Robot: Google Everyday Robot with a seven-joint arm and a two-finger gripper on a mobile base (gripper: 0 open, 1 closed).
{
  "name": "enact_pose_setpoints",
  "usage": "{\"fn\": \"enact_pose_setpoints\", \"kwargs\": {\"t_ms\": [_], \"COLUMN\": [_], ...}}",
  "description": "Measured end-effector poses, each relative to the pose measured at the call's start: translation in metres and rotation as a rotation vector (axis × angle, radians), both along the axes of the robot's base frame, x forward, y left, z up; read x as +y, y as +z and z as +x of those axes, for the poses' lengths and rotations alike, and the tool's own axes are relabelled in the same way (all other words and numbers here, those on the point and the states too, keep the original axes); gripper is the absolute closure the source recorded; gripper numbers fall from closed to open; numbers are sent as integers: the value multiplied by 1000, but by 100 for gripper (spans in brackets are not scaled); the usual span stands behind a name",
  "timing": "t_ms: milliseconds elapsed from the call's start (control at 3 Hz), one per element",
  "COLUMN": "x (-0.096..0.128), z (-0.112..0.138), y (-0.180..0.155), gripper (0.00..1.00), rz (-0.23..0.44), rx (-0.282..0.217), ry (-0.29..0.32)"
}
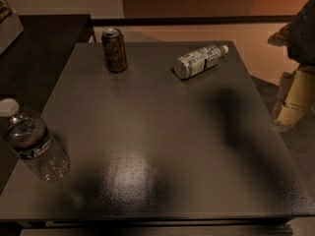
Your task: Move blue plastic bottle near orange can
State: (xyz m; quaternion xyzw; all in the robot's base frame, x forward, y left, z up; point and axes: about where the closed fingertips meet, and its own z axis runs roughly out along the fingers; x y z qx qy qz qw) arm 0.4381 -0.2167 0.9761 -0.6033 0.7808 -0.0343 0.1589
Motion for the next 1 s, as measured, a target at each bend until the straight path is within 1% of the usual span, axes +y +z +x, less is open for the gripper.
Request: {"fn": "enact_pose_setpoints", "kwargs": {"t_ms": [333,667,1000], "x": [1,8,19], "z": [0,21,53], "y": [1,-9,-27], "gripper": [0,0,0], "rz": [0,-10,-11], "rx": [-3,-7,-2], "ry": [3,41,95]}}
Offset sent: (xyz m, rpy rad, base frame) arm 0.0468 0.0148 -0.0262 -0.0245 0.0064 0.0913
